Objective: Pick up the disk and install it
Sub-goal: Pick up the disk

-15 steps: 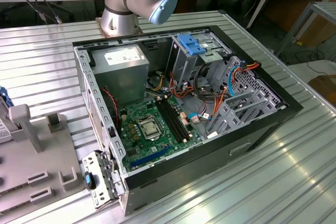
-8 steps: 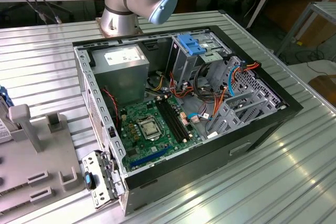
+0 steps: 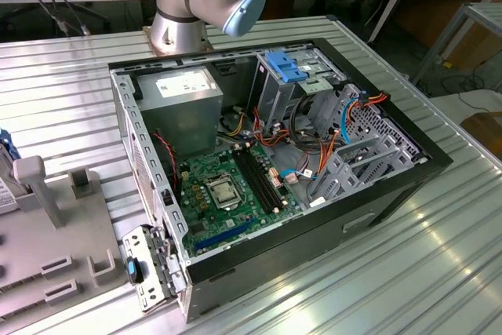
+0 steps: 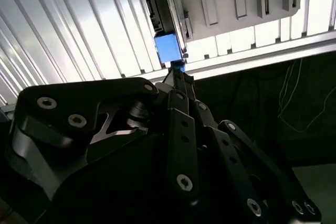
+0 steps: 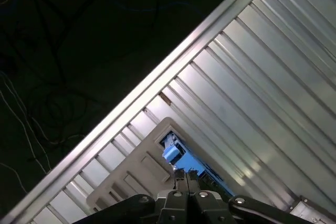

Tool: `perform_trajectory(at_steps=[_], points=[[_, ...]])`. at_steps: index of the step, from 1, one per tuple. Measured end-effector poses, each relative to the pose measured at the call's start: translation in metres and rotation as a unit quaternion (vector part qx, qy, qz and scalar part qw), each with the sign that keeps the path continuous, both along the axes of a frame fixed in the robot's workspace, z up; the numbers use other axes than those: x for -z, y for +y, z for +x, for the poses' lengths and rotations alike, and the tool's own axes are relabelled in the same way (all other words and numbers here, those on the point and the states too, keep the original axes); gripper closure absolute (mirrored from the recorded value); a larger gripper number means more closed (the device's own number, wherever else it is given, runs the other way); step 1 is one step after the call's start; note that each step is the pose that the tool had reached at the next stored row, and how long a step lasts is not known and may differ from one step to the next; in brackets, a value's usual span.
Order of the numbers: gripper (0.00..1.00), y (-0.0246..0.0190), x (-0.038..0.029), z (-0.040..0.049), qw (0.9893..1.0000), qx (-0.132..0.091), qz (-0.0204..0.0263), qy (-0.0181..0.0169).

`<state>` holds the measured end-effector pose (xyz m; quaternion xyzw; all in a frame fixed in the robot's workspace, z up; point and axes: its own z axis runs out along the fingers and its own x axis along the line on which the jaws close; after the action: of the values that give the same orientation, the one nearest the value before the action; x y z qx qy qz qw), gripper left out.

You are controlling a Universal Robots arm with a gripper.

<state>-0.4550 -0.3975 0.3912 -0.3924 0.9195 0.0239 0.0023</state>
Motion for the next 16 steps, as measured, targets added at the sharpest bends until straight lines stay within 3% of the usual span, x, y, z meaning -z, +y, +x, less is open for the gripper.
perform_trajectory(at_steps=[4,10,12,14,16], points=[[0.89,0.0000,0.0012,0.0007,0.9991,-0.042,-0.0002,0.0001],[0.89,-0.0001,0.0021,0.0010,0.9959,-0.090,-0.0019,-0.0008],[0.89,0.0000,0.0027,0.0011,0.9930,-0.118,-0.0028,-0.0008],[0.89,0.0000,0.0039,0.0011,0.9890,-0.148,-0.0045,-0.0008],[0.89,0.0000,0.0047,0.0012,0.9864,-0.164,-0.0053,-0.0008]])
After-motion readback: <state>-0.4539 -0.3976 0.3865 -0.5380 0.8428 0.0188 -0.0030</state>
